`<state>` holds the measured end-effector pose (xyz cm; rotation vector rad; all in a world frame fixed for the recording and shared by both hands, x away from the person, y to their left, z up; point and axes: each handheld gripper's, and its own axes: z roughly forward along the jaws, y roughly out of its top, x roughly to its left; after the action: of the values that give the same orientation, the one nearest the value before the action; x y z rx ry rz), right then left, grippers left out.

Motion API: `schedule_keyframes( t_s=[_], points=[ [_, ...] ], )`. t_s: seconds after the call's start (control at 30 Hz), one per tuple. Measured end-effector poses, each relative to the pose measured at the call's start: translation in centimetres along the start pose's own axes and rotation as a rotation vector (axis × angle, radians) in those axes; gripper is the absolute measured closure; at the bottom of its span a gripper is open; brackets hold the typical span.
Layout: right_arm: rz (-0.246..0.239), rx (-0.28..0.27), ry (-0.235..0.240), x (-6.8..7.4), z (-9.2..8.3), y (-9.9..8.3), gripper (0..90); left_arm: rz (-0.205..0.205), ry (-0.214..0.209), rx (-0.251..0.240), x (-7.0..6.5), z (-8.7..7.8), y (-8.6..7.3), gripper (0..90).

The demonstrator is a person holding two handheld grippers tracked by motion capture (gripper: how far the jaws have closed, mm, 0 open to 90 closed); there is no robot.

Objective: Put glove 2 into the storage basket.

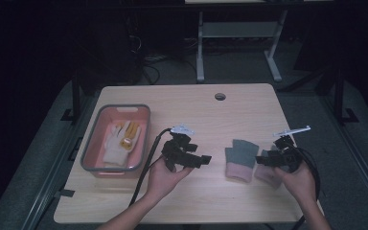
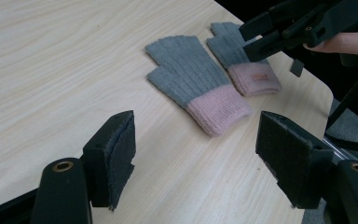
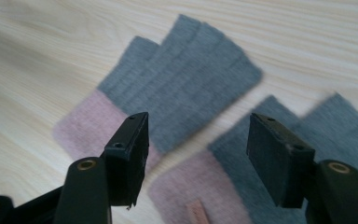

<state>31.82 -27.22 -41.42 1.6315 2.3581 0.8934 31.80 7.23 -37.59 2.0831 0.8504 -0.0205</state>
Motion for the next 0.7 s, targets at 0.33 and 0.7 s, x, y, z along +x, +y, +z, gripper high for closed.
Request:
schedule_keyframes(
  t_s=[0.33, 0.7],
  points=[
    [0.024, 0.026, -0.044, -1.6, 0.7, -2.0, 41.0, 0.015, -0.01, 0.018, -0.4, 1.3, -1.0, 27.6],
    [0.013, 0.026, -0.091, -2.0, 1.4, -3.6, 42.4, 0.01, -0.027, 0.015, -0.8, 2.0, -1.8, 27.6]
  ],
)
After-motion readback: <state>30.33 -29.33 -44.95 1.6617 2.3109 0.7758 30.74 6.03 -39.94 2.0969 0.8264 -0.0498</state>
